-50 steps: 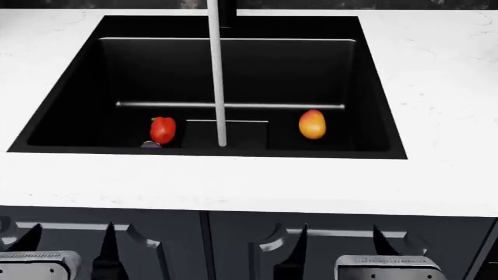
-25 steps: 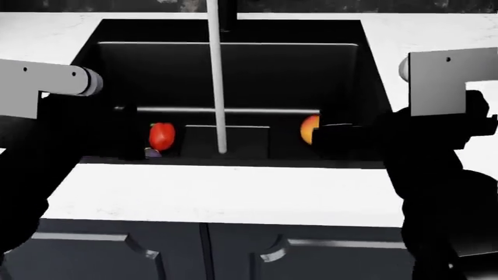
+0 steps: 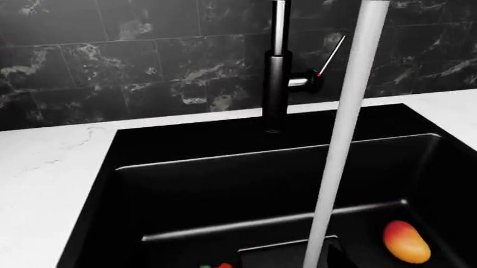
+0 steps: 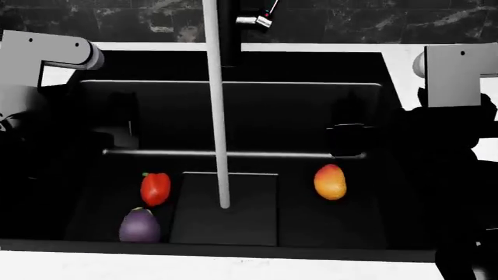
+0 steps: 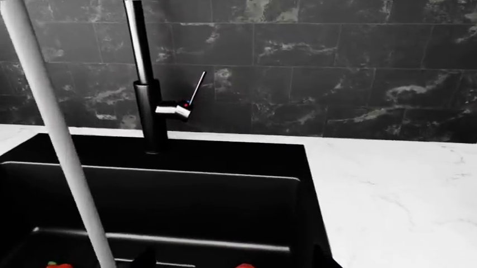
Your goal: Pick the eggplants and mangos from the sink and place them in one bowl. Place the bell pepper in the other bowl. Then turn off the sink faucet.
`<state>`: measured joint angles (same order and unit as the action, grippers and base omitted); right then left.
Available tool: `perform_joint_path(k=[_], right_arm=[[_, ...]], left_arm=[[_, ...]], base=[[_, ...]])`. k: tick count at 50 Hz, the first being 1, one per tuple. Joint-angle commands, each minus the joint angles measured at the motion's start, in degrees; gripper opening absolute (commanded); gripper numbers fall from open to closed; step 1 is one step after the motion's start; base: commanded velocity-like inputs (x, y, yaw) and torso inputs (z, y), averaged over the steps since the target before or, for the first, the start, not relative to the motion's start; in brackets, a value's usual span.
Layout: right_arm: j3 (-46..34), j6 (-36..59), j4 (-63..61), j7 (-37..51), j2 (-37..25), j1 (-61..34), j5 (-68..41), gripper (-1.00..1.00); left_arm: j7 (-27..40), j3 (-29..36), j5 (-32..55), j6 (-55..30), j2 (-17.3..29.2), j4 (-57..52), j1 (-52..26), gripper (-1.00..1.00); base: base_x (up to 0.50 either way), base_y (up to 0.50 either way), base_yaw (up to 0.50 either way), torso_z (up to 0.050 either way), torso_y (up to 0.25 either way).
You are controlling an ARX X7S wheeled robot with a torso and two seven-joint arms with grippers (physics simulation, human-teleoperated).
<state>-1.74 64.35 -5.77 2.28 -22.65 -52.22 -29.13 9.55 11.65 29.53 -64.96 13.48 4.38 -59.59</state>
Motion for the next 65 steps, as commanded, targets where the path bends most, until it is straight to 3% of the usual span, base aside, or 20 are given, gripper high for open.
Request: perform_joint_path(k=[1, 36, 44, 49, 51, 55, 65], right_arm=[[-0.56, 0.25, 0.86, -0.6, -0.28, 0.29, -0.4, 1.0], [0.21, 2.37, 2.26, 0.87, 0.34, 1.01, -1.61, 1.0], [-0.12, 10.21, 6.39, 1.94, 1.96, -2.28, -3.47, 1.0], [-1.05, 22.75, 8.54, 3.01, 3.68, -3.9, -6.25, 1.0], [-3.11, 25.2, 7.99, 3.79, 3.2, -3.73, -7.07, 1.0], [-7.51, 25.38, 11.62, 8.42, 1.12, -5.01, -14.21, 1.0], [-24.4, 15.46, 22.32, 0.78, -0.67, -7.08, -9.5, 1.0]], left_arm=[[0.26, -0.35, 1.16, -1.94, 0.32, -0.31, 0.47, 1.0], [0.77, 2.02, -0.01, -0.65, 1.23, 3.11, 1.53, 1.0], [0.79, 1.84, 1.84, -4.68, 2.02, 0.71, 2.17, 1.0], [1.67, 0.59, 4.8, -10.89, 3.1, -4.98, 4.92, 1.0], [2.34, -0.33, 6.5, -14.22, 2.8, -7.54, 6.21, 1.0], [2.14, 0.56, 6.16, -12.36, 3.12, -7.98, 8.62, 1.0], [2.45, -0.83, 6.93, -11.53, 3.23, -8.53, 10.9, 1.0]], base=[[0.5, 0.0, 0.0, 0.0, 0.0], [0.44, 0.0, 0.0, 0.0, 0.001], [0.0, 0.0, 0.0, 0.0, 0.0], [0.0, 0.0, 0.0, 0.0, 0.0], [0.0, 0.0, 0.0, 0.0, 0.0], [0.0, 0.0, 0.0, 0.0, 0.0], [0.0, 0.0, 0.0, 0.0, 0.0]])
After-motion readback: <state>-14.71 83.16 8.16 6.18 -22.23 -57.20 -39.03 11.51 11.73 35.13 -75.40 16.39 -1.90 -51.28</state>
